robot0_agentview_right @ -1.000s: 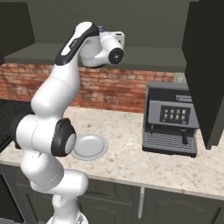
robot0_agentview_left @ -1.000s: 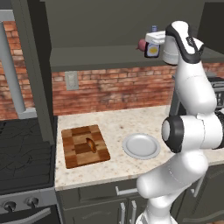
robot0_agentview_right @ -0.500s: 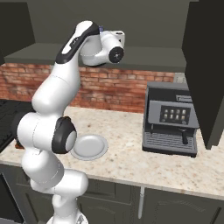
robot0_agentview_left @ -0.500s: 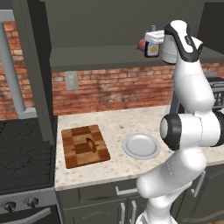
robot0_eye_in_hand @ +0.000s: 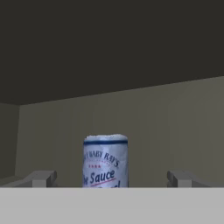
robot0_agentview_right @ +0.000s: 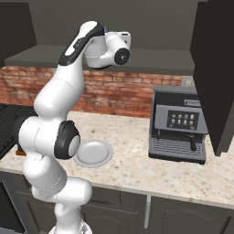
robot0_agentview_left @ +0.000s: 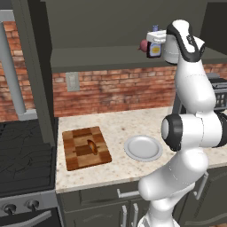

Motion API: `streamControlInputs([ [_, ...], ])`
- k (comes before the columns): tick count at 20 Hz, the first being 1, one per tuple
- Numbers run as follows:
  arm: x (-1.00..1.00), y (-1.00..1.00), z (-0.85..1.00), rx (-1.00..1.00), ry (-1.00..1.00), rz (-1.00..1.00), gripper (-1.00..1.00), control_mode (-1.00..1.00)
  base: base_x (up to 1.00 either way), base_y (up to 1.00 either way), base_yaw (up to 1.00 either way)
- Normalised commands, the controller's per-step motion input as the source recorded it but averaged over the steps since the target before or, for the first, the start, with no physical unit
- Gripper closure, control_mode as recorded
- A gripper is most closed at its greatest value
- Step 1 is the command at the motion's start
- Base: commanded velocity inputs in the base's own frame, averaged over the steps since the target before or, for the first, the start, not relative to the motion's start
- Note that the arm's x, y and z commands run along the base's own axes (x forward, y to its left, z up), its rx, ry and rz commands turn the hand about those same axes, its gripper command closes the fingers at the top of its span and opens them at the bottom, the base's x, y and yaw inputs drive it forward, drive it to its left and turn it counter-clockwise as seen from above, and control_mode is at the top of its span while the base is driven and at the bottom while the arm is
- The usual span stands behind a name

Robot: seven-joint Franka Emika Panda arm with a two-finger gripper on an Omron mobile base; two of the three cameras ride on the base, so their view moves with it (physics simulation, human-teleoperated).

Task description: Pick the chicken drumstick from the plate and place it on the cutting board. Then pick the condiment bottle from the cabinet and place it next to the cutting board.

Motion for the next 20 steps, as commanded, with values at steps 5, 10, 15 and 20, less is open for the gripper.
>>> streamControlInputs([
  [5,-0.01,-0.04,0.01,0.00,0.00,0.00,-1.00,-1.00,0.00,0.00,0.00],
  [10,-0.03,-0.04,0.00,0.00,0.00,-0.01,-1.00,-1.00,0.00,0.00,0.00],
  [15,-0.03,-0.02,0.00,0.00,0.00,-0.01,-1.00,-1.00,0.00,0.00,0.00],
  [20,0.00,0.00,0.00,0.00,0.00,0.00,-1.00,-1.00,0.00,0.00,0.00],
])
